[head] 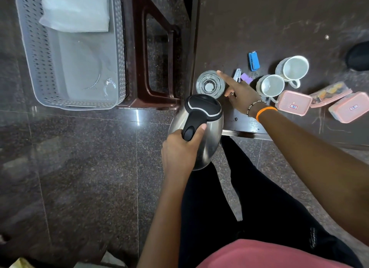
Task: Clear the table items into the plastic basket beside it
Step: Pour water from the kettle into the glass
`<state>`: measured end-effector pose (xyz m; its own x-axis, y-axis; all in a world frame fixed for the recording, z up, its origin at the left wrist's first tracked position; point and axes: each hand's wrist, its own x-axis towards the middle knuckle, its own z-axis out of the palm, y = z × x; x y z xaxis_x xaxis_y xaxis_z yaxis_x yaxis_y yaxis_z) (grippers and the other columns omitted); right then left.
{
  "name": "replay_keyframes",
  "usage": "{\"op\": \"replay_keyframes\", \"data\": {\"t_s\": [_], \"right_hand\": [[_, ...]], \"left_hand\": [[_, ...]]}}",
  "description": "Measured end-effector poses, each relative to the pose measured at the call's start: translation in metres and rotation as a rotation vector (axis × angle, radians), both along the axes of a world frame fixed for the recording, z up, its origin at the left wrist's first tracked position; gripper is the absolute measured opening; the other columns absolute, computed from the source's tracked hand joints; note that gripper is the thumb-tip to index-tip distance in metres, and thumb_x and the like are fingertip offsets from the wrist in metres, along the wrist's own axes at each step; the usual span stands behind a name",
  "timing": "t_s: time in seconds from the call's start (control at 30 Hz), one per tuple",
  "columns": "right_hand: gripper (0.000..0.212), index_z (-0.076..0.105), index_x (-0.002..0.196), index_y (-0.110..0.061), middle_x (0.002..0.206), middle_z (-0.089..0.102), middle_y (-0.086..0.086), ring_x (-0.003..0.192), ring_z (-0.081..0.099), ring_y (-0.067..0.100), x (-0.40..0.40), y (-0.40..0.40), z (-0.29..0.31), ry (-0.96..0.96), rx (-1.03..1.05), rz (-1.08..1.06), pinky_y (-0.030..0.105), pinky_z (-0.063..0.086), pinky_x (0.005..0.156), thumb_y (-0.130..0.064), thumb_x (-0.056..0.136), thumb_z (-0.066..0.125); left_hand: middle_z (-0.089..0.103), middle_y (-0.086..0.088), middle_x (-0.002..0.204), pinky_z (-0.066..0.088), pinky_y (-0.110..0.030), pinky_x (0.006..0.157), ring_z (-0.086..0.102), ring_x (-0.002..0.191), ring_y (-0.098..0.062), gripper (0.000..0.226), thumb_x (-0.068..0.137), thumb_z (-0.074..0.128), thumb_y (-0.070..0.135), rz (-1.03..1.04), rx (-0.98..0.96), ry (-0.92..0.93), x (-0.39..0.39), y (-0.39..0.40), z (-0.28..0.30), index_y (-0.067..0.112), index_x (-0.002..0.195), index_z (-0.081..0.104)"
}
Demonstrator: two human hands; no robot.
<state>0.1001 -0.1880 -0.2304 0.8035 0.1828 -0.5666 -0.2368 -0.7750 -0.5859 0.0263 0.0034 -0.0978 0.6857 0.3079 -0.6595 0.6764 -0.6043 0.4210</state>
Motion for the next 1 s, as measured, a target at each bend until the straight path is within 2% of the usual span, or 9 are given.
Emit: {"op": "replay_keyframes", "data": {"t_s": [0.27,0.43,0.57,0.67,0.83,1.0], "right_hand": [[0.077,0.019,0.145,-0.035,0.096,0.068,0.014,0.096,0.059,0.03,0.005,0.003,0.002,0.016,0.004,-0.015,0.042,0.051,0.089,0.008,0.084,0.039],[0.077,0.02,0.144,-0.037,0.096,0.068,0.01,0.095,0.059,0.029,0.005,0.005,0.005,0.027,-0.005,-0.041,0.045,0.052,0.087,0.007,0.085,0.039],[0.077,0.021,0.144,-0.037,0.094,0.068,0.009,0.094,0.06,0.028,0.006,0.005,0.004,0.02,-0.002,-0.044,0.042,0.052,0.088,0.007,0.084,0.04],[0.076,0.022,0.144,-0.036,0.093,0.067,0.01,0.092,0.06,0.028,0.007,0.004,0.002,0.015,0.002,-0.042,0.039,0.052,0.088,0.007,0.085,0.041],[0.075,0.024,0.143,-0.037,0.092,0.067,0.01,0.091,0.061,0.028,0.008,0.003,0.0,0.004,0.002,-0.047,0.039,0.053,0.086,0.006,0.085,0.041],[0.075,0.025,0.143,-0.037,0.093,0.067,0.01,0.092,0.059,0.029,0.008,0.002,-0.002,0.008,0.008,-0.049,0.04,0.052,0.087,0.006,0.084,0.04]], "left_hand": [[0.046,0.004,0.049,0.044,-0.035,0.058,0.051,0.056,-0.027,0.059,0.068,0.058,0.07,-0.022,0.013,0.01,0.005,-0.001,0.002,0.018,0.05,0.04],[0.041,0.005,0.047,0.041,-0.033,0.056,0.06,0.066,-0.036,0.06,0.067,0.06,0.069,-0.027,0.021,0.003,0.012,-0.003,0.004,0.018,0.047,0.037],[0.043,0.007,0.044,0.035,-0.028,0.051,0.05,0.05,-0.021,0.061,0.067,0.061,0.07,-0.044,0.034,0.009,0.017,-0.002,0.006,0.018,0.047,0.038],[0.047,0.007,0.045,0.035,-0.027,0.047,0.05,0.047,-0.014,0.058,0.067,0.062,0.069,-0.057,0.036,0.004,0.022,-0.001,0.009,0.017,0.048,0.042],[0.047,0.006,0.045,0.034,-0.028,0.048,0.05,0.048,-0.016,0.059,0.068,0.064,0.067,-0.068,0.041,0.003,0.031,0.0,0.011,0.016,0.047,0.042],[0.041,0.007,0.041,0.031,-0.028,0.049,0.045,0.046,-0.016,0.061,0.067,0.064,0.067,-0.091,0.057,0.014,0.035,0.0,0.011,0.019,0.044,0.035]]}}
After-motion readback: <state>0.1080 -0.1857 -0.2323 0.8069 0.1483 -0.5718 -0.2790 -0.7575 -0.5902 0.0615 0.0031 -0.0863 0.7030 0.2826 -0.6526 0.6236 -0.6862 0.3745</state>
